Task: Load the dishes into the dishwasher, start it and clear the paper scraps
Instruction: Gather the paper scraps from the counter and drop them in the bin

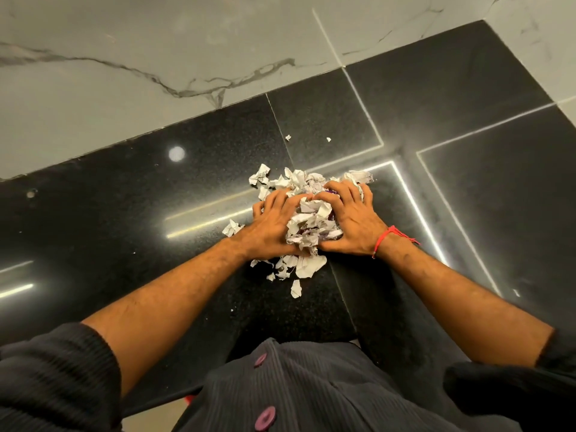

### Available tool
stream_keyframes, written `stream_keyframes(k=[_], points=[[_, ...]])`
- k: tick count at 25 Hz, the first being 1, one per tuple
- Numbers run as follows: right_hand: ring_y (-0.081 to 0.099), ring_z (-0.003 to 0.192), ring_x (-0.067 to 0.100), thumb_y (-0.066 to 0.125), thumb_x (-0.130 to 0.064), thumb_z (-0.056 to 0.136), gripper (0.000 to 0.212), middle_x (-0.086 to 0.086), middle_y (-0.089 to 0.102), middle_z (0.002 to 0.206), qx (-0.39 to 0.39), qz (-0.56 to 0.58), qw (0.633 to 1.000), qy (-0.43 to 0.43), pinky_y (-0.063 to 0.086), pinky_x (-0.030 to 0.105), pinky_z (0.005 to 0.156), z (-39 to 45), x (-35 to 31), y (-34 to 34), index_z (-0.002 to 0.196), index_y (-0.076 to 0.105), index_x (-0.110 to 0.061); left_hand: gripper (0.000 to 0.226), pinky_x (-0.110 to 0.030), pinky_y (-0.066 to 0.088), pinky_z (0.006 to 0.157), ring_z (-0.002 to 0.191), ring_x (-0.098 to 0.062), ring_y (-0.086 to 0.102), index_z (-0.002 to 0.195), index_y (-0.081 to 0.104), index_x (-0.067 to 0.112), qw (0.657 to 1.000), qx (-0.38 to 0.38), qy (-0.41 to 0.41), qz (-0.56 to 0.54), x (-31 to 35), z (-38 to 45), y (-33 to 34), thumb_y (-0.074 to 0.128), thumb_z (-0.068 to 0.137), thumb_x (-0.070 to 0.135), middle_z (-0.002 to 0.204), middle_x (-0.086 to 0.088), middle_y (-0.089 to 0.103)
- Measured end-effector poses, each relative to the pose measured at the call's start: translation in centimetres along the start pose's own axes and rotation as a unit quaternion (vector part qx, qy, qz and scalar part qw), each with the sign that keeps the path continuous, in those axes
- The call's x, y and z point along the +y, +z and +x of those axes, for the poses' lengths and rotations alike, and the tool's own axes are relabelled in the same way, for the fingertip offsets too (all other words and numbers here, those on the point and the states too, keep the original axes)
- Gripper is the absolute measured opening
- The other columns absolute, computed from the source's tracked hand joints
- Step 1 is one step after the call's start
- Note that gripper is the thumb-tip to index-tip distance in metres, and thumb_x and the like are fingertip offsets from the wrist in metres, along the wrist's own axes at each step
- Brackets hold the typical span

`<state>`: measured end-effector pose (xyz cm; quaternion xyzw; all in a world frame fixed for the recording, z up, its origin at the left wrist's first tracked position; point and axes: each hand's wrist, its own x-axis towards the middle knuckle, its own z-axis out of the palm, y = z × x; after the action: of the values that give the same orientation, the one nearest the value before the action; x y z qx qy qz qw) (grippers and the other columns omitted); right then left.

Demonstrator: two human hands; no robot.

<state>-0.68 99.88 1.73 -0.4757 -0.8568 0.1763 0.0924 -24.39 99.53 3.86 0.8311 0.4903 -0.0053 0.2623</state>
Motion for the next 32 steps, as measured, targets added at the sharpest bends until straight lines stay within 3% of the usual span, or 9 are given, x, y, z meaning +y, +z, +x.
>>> stream_keyframes(k=[5,9,13,17,20,25,28,32], points=[[0.045,0.117,0.026,0.058,-0.064,0.071,0.079,0.003,0.049,0.126,0.030,0.076,0.997,-0.013,0.033,0.055,0.101,2.1,-0.4,-1.3,0.138,0.037,-0.029,0.069,-0.046,0.025,0.112,0.129,-0.020,0.028,0.151,0.030,0.030,0.999,0.015,-0.020,-0.044,-0.3,0.9,-1.7,0.066,0.092,0.031,0.141,0.000,0.035],[0.049,0.109,0.021,0.063,-0.057,0.074,0.072,-0.002,0.053,0.120,0.040,0.120,0.991,-0.033,0.042,0.051,0.091,3.8,-0.7,-3.0,0.138,0.042,-0.032,0.067,-0.039,0.024,0.105,0.128,-0.018,0.031,0.149,0.034,0.033,0.996,0.044,-0.018,-0.071,-0.5,0.7,-4.3,0.067,0.092,0.039,0.146,0.006,0.037],[0.051,0.109,0.023,0.074,-0.039,0.074,0.067,0.003,0.054,0.118,0.064,0.223,0.970,-0.068,0.045,0.045,0.094,4.6,-2.1,-4.7,0.134,0.047,-0.026,0.069,-0.046,0.030,0.112,0.130,-0.018,0.038,0.149,0.034,0.032,0.989,0.057,-0.006,-0.134,-0.9,-0.3,-6.1,0.068,0.090,0.042,0.145,0.008,0.039],[0.046,0.123,0.019,0.078,-0.047,0.069,0.085,0.005,0.040,0.131,-0.034,0.312,0.948,-0.043,0.042,0.034,0.106,4.4,-3.8,-6.4,0.139,0.031,-0.035,0.073,-0.017,0.035,0.111,0.132,0.002,0.043,0.148,0.034,0.018,0.971,0.072,0.023,-0.228,0.1,-1.4,-7.7,0.076,0.088,0.025,0.141,0.006,0.045],[0.046,0.130,0.016,0.084,-0.056,0.066,0.092,0.002,0.040,0.139,-0.057,0.364,0.930,0.012,0.044,0.040,0.109,4.7,-5.1,-6.0,0.139,0.029,-0.044,0.078,-0.009,0.038,0.103,0.124,0.013,0.046,0.145,0.025,0.027,0.962,0.078,0.005,-0.260,0.5,-2.0,-8.4,0.076,0.088,0.015,0.138,0.007,0.047],[0.064,0.104,0.013,0.083,-0.015,0.075,0.071,-0.001,0.064,0.115,0.046,0.436,0.899,0.013,0.053,0.037,0.092,5.3,-6.4,-5.3,0.130,0.045,-0.038,0.088,-0.028,0.041,0.113,0.131,-0.006,0.048,0.148,0.025,0.021,0.956,0.097,0.020,-0.275,0.7,-2.6,-8.8,0.082,0.081,0.014,0.142,-0.001,0.045],[0.065,0.101,0.011,0.082,-0.017,0.073,0.067,-0.007,0.067,0.110,0.067,0.426,0.902,0.009,0.053,0.034,0.090,5.3,-6.4,-5.8,0.123,0.051,-0.048,0.094,-0.033,0.040,0.115,0.136,-0.012,0.046,0.153,0.022,0.018,0.960,0.085,0.033,-0.264,0.3,-2.8,-8.7,0.082,0.081,0.019,0.147,-0.001,0.043],[0.063,0.108,0.016,0.079,-0.026,0.074,0.067,-0.003,0.065,0.117,0.071,0.388,0.919,-0.017,0.052,0.045,0.096,5.2,-6.2,-6.1,0.127,0.048,-0.052,0.089,-0.034,0.035,0.119,0.140,-0.010,0.040,0.154,0.024,0.023,0.965,0.065,0.020,-0.253,-0.1,-2.7,-8.6,0.080,0.084,0.022,0.151,0.000,0.038]])
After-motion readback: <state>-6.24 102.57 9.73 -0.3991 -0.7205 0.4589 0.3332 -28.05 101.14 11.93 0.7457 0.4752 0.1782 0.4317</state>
